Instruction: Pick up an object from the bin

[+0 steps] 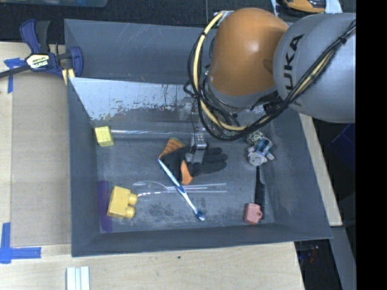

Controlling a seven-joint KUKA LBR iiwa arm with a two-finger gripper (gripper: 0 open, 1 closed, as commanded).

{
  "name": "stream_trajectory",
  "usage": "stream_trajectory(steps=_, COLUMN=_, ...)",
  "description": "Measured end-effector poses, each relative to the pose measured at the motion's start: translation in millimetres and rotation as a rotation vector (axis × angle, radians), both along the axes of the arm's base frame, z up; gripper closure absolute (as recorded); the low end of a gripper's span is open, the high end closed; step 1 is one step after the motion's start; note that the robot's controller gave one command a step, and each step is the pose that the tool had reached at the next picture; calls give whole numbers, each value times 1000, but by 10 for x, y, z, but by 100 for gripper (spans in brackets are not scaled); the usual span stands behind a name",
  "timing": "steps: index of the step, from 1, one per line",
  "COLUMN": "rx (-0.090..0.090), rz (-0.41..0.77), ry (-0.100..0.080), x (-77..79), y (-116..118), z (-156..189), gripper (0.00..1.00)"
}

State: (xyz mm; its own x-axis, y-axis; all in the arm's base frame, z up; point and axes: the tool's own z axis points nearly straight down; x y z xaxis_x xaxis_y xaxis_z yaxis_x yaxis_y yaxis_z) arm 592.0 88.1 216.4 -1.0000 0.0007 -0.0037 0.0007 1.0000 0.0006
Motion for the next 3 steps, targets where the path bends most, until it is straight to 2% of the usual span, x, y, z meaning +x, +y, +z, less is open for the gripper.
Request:
stream_trajectory(steps=1, rx=0, rz=-1, ry=0, x=0, y=-1, z=0, gripper=0)
stream_trajectory(steps=2, rx=1, rz=-91, ry=-5, x=113, y=-322, z=-747, gripper=0)
stream_trajectory(steps=3, rx=4, rz=-184, ry=-10, x=198, y=-527, z=-790, gripper=0)
